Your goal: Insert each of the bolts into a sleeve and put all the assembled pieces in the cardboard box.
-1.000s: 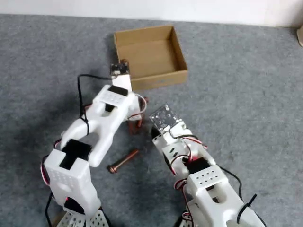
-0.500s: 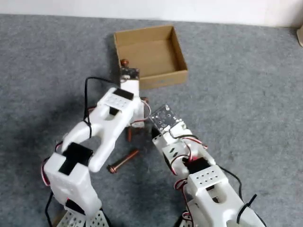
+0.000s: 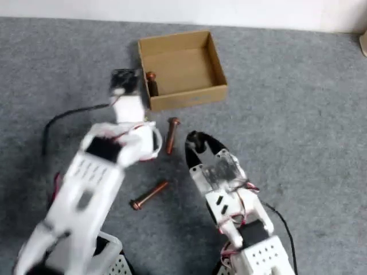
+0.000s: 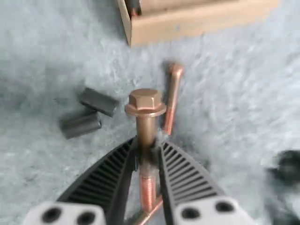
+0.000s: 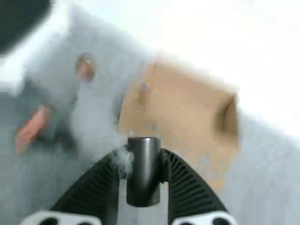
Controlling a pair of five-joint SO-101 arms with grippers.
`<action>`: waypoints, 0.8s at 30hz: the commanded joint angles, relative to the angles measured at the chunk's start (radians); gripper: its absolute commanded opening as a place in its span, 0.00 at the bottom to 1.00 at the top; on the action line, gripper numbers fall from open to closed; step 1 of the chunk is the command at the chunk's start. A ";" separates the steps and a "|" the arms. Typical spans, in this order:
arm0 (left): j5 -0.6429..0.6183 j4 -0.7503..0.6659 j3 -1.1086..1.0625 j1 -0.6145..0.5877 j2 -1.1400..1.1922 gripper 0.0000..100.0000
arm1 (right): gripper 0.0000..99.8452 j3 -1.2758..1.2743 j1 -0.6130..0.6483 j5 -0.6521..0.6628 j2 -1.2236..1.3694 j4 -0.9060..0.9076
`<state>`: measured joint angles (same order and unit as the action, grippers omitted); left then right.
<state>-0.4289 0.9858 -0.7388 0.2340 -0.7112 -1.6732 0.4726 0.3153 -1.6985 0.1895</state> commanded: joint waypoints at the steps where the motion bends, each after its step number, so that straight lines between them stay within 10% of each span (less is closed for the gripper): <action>1: 0.003 -0.163 -0.170 -0.001 -0.329 0.00 | 0.00 -0.105 0.007 -0.009 -0.154 0.079; 12: 0.002 -0.603 -0.688 -0.007 -1.139 0.00 | 0.00 -0.073 0.076 -0.006 -0.137 0.079; 24: -0.279 -0.647 -0.613 0.002 -1.116 0.01 | 0.00 -0.076 0.079 -0.011 -0.140 0.082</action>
<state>-0.6928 0.4058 -1.4246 0.2355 -1.8098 -1.6732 0.5386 0.3138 -1.8167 0.2708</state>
